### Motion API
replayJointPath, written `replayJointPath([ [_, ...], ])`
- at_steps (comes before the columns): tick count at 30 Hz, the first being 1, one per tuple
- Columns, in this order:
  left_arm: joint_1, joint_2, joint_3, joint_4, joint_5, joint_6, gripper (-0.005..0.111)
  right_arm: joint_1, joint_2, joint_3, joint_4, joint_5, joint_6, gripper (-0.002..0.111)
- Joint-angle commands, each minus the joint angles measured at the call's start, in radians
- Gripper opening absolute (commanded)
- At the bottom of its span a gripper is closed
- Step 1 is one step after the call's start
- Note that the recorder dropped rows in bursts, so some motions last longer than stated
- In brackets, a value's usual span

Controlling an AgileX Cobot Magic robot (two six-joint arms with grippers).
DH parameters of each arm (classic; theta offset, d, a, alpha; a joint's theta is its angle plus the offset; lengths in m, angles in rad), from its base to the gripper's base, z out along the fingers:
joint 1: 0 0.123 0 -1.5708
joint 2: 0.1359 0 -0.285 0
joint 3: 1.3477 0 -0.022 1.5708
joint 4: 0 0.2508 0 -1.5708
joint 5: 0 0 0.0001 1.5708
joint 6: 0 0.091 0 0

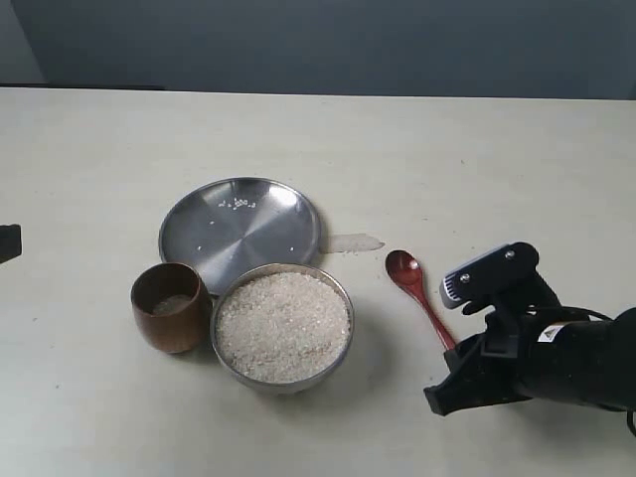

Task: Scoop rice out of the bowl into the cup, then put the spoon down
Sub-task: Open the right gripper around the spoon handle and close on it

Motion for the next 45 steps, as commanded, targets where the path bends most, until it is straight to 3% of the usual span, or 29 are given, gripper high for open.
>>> replayJointPath([
  [1, -0.003, 0.004, -0.008, 0.005, -0.013, 0.000, 0.000, -0.005, -0.001, -0.003, -0.006, -0.030, -0.003, 0.032],
  [24, -0.003, 0.004, -0.008, 0.005, -0.013, 0.000, 0.000, -0.005, 0.092, -0.013, -0.011, -0.055, -0.003, 0.032],
  [26, -0.003, 0.004, -0.008, 0.005, -0.013, 0.000, 0.000, -0.005, 0.095, -0.013, -0.011, -0.055, -0.003, 0.029],
  [30, -0.003, 0.004, -0.008, 0.005, -0.013, 0.000, 0.000, -0.005, 0.098, -0.013, -0.023, -0.047, -0.001, 0.000],
  [39, -0.003, 0.004, -0.008, 0.005, -0.008, 0.000, 0.000, -0.005, 0.048, -0.028, -0.028, -0.047, -0.001, 0.000],
  [45, -0.003, 0.004, -0.008, 0.005, -0.008, 0.000, 0.000, -0.005, -0.092, -0.092, -0.033, 0.061, -0.005, -0.001],
])
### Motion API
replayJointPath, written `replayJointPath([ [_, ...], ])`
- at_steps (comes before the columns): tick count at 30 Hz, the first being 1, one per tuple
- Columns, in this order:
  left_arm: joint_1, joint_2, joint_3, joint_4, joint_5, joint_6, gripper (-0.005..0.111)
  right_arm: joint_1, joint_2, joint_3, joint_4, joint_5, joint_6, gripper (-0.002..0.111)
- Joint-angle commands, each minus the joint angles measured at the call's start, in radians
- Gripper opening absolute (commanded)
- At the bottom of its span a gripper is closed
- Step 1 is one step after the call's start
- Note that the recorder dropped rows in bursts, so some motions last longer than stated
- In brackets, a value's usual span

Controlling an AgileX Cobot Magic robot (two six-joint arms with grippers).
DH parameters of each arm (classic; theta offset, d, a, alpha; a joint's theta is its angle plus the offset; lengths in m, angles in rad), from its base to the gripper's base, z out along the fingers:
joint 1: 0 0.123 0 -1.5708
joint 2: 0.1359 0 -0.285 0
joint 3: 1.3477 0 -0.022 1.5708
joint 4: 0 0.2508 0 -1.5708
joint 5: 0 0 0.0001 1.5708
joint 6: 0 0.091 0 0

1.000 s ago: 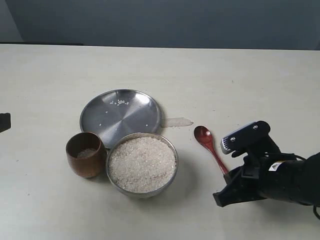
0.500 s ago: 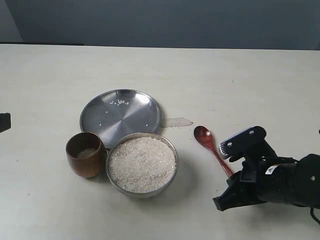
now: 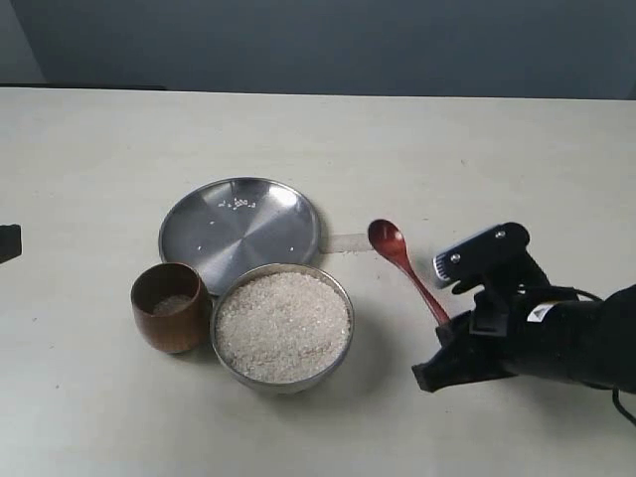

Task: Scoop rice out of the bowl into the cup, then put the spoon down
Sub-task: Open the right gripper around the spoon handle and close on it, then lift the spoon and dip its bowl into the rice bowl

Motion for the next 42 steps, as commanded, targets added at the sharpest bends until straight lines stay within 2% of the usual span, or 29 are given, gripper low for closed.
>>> replayJointPath([
  [1, -0.003, 0.004, -0.008, 0.005, -0.008, 0.000, 0.000, -0.005, -0.104, -0.051, -0.014, 0.097, -0.008, -0.001],
  [6, -0.003, 0.004, -0.008, 0.005, -0.008, 0.000, 0.000, -0.005, -0.159, -0.137, -0.119, 0.273, 0.004, -0.001],
  [9, -0.003, 0.004, -0.008, 0.005, -0.008, 0.000, 0.000, -0.005, -0.188, -0.186, -0.225, 0.314, 0.097, -0.001],
  [12, -0.003, 0.004, -0.008, 0.005, -0.008, 0.000, 0.000, -0.005, -0.213, -0.241, -0.373, 0.388, 0.181, -0.001],
  [19, -0.003, 0.004, -0.008, 0.005, -0.008, 0.000, 0.000, -0.005, -0.233, -0.364, -0.818, 0.779, 0.387, -0.001],
  [25, -0.003, 0.004, -0.008, 0.005, -0.008, 0.000, 0.000, 0.005, -0.233, -0.403, -0.851, 0.886, 0.387, -0.001],
  [34, -0.003, 0.004, -0.008, 0.005, -0.010, 0.000, 0.000, 0.192, -0.233, -0.475, -0.902, 0.961, 0.383, -0.001],
  [42, -0.003, 0.004, -0.008, 0.005, -0.012, 0.000, 0.000, 0.339, -0.187, -0.481, -1.269, 1.091, 0.567, -0.001],
])
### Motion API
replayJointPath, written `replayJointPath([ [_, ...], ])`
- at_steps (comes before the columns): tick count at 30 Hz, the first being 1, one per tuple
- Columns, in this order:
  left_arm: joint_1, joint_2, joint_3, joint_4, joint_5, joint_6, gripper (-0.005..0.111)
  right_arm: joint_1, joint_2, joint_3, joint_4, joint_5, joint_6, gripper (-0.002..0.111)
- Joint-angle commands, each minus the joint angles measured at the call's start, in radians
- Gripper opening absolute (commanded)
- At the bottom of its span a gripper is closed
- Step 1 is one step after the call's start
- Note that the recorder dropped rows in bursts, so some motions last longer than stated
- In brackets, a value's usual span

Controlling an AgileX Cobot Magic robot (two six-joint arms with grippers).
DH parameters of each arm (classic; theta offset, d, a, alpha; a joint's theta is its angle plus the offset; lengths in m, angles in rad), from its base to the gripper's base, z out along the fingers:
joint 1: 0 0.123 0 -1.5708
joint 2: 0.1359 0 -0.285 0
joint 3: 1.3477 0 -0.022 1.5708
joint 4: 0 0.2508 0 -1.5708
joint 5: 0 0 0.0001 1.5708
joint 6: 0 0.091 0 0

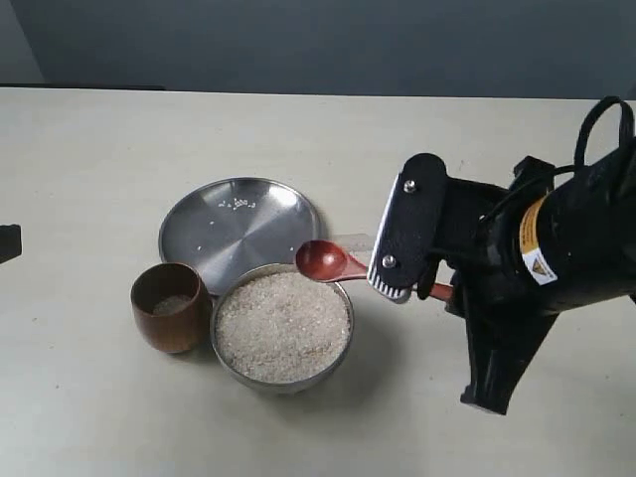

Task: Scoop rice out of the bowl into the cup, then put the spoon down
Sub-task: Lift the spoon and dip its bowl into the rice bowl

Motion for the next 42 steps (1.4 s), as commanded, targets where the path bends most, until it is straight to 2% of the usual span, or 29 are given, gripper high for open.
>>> replayJointPath([
  [1, -0.003, 0.004, -0.008, 0.005, -0.012, 0.000, 0.000, 0.078, 0.032, -0.007, -0.169, 0.068, 0.081, -0.001],
  [7, -0.003, 0.004, -0.008, 0.005, -0.012, 0.000, 0.000, 0.182, 0.054, -0.007, -0.291, 0.034, 0.166, -0.001],
  [16, -0.003, 0.004, -0.008, 0.005, -0.011, 0.000, 0.000, 0.283, 0.157, -0.007, -0.417, 0.045, 0.256, -0.001],
  [21, -0.003, 0.004, -0.008, 0.005, -0.011, 0.000, 0.000, 0.331, 0.244, -0.007, -0.488, 0.124, 0.283, -0.001],
  [26, -0.003, 0.004, -0.008, 0.005, -0.011, 0.000, 0.000, 0.333, 0.274, -0.007, -0.497, 0.118, 0.311, -0.001],
  [34, -0.003, 0.004, -0.008, 0.005, -0.011, 0.000, 0.000, 0.333, 0.276, -0.007, -0.412, 0.024, 0.311, -0.001],
  [42, -0.003, 0.004, -0.008, 0.005, -0.008, 0.000, 0.000, 0.331, 0.276, -0.007, -0.418, 0.032, 0.440, -0.001],
])
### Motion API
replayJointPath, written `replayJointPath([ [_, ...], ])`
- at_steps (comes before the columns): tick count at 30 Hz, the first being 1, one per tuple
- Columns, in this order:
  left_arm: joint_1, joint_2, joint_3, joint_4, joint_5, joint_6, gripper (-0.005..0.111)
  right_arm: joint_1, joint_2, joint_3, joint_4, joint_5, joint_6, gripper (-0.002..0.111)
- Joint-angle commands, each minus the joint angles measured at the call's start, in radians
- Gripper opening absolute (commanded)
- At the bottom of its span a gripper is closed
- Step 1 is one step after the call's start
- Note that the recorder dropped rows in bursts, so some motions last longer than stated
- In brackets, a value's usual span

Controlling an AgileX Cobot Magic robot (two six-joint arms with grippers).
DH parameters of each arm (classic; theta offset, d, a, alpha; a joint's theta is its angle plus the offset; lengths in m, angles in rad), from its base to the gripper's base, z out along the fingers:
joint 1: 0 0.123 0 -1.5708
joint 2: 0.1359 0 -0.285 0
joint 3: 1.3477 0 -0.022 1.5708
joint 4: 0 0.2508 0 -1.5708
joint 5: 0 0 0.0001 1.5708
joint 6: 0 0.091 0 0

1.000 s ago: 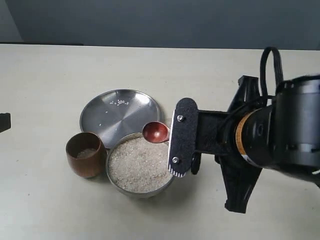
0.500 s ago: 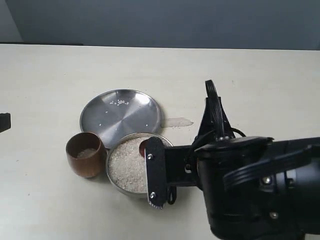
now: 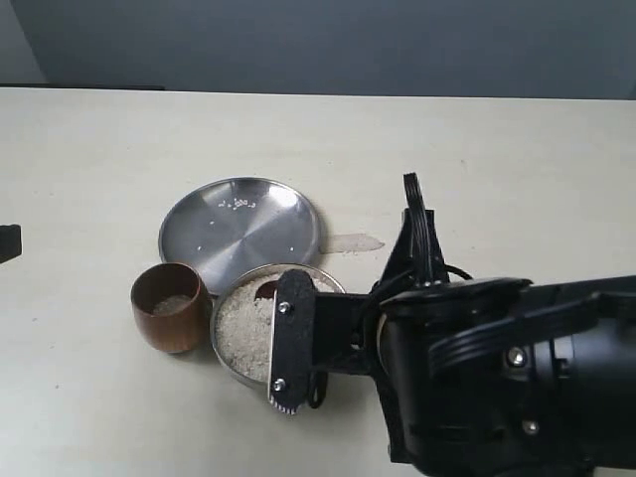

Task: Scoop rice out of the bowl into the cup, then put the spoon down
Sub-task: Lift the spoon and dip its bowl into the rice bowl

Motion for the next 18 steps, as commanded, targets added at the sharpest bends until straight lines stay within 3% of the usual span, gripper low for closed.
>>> replayJointPath([
  [1, -0.003, 0.004, -0.008, 0.005, -0.008, 0.000, 0.000, 0.000, -0.001, -0.007, 0.026, -0.005, 0.037, -0.001],
  [18, -0.003, 0.004, -0.008, 0.005, -0.008, 0.000, 0.000, 0.000, -0.008, -0.007, 0.109, -0.058, 0.203, -0.001],
])
